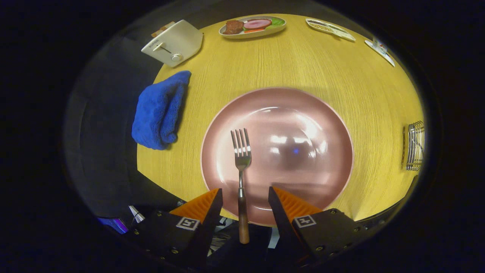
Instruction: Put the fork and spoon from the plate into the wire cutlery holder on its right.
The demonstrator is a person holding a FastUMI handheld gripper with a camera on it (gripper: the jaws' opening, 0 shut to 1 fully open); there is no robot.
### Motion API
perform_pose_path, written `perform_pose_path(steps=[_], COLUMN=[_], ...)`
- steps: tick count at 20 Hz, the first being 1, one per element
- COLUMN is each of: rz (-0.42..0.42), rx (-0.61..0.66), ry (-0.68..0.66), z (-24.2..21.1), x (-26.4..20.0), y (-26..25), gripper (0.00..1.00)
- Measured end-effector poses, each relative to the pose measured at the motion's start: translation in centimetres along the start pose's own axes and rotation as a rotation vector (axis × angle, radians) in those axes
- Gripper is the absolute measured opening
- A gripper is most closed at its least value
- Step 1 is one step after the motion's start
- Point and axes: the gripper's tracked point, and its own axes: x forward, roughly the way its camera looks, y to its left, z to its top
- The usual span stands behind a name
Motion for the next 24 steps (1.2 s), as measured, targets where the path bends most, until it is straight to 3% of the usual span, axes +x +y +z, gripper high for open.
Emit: perform_pose_path(steps=[3,5,8,9,18,20,24], rz=[-0.01,-0.015,-0.008,-0.013,0.097,0.124,0.151], rx=[-0.008,-0.003,0.018,0.04,0.119,0.183,0.218], ry=[0.025,0.043,0.06,0.062,0.009,-0.021,-0.057], z=[-0.5,-0.8,-0.4,-0.7,0.3,1.2,1.8], x=[0.6,0.9,0.5,1.5,-0.5,-1.3,-2.7], y=[-0.1,-0.1,0.0,0.0,0.4,0.4,-0.1], gripper=[0.75,0.4,0.37,0.08,0.09,0.01,0.01])
